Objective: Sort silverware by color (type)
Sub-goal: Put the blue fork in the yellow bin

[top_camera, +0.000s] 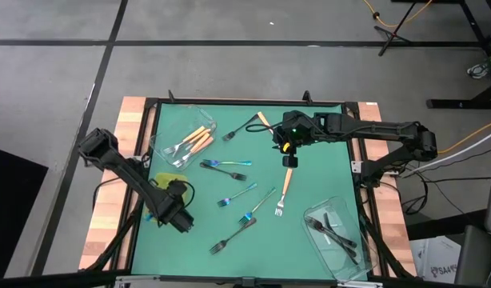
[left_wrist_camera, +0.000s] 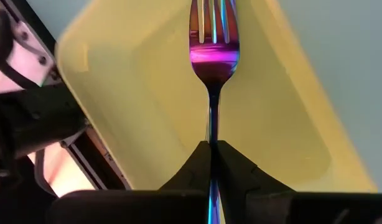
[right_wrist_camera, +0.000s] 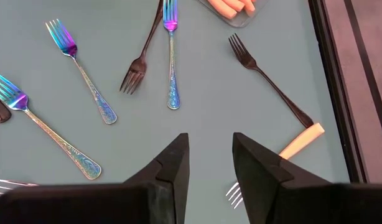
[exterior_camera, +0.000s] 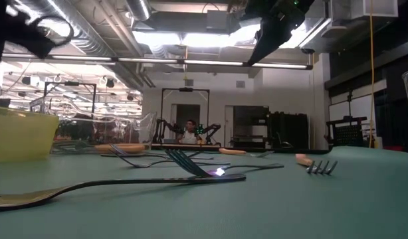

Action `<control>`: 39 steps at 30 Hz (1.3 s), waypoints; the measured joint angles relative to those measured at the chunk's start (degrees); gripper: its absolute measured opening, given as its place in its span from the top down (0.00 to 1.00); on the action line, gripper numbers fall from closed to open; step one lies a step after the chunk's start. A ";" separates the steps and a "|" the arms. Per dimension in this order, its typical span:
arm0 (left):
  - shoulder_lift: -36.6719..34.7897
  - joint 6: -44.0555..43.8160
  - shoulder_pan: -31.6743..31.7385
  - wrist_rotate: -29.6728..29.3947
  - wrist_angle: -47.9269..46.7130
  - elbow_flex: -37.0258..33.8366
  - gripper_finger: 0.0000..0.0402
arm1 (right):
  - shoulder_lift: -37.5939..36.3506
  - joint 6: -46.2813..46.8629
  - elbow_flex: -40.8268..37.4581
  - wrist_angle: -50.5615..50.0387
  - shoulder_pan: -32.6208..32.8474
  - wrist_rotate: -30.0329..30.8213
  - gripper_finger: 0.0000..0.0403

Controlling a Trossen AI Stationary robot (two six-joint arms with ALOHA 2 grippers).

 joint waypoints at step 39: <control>0.01 0.01 0.02 2.52 7.80 -7.18 0.81 | 0.00 0.02 -0.02 0.01 -0.01 -0.01 0.72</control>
